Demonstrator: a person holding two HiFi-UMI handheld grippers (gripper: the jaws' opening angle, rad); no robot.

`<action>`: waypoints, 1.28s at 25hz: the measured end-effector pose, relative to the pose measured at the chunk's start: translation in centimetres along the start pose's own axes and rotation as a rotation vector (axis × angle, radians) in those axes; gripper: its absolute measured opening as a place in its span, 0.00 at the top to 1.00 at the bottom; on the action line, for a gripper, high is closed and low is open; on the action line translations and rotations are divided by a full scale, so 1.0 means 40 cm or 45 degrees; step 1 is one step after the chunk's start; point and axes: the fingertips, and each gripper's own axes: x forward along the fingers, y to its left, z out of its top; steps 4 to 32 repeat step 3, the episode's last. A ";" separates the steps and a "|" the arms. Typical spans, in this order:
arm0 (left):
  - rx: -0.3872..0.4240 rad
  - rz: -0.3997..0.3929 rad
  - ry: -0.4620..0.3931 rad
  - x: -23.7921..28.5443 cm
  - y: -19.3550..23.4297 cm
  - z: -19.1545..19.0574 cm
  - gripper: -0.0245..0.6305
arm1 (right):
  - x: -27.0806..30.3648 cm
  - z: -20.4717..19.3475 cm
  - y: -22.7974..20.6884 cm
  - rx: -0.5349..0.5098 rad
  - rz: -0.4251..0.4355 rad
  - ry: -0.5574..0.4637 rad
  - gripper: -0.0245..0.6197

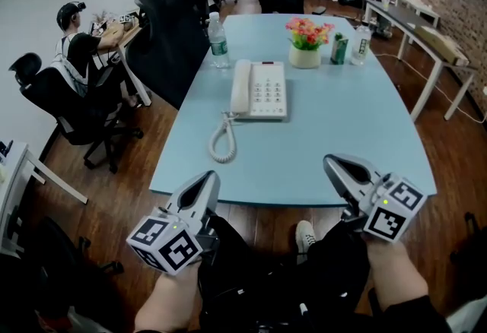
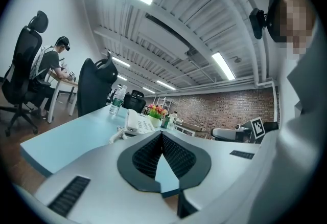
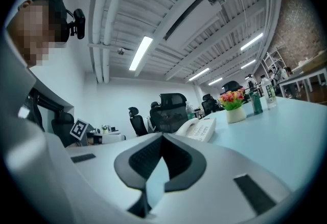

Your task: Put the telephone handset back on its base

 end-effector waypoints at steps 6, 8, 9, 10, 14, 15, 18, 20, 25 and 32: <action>-0.008 0.002 -0.001 0.000 0.004 -0.003 0.96 | 0.000 -0.006 0.001 0.000 0.003 0.007 0.94; -0.008 0.002 -0.001 0.000 0.004 -0.003 0.96 | 0.000 -0.006 0.001 0.000 0.003 0.007 0.94; -0.008 0.002 -0.001 0.000 0.004 -0.003 0.96 | 0.000 -0.006 0.001 0.000 0.003 0.007 0.94; -0.008 0.002 -0.001 0.000 0.004 -0.003 0.96 | 0.000 -0.006 0.001 0.000 0.003 0.007 0.94; -0.008 0.002 -0.001 0.000 0.004 -0.003 0.96 | 0.000 -0.006 0.001 0.000 0.003 0.007 0.94; -0.008 0.002 -0.001 0.000 0.004 -0.003 0.96 | 0.000 -0.006 0.001 0.000 0.003 0.007 0.94; -0.008 0.002 -0.001 0.000 0.004 -0.003 0.96 | 0.000 -0.006 0.001 0.000 0.003 0.007 0.94; -0.008 0.002 -0.001 0.000 0.004 -0.003 0.96 | 0.000 -0.006 0.001 0.000 0.003 0.007 0.94; -0.008 0.002 -0.001 0.000 0.004 -0.003 0.96 | 0.000 -0.006 0.001 0.000 0.003 0.007 0.94; -0.008 0.002 -0.001 0.000 0.004 -0.003 0.96 | 0.000 -0.006 0.001 0.000 0.003 0.007 0.94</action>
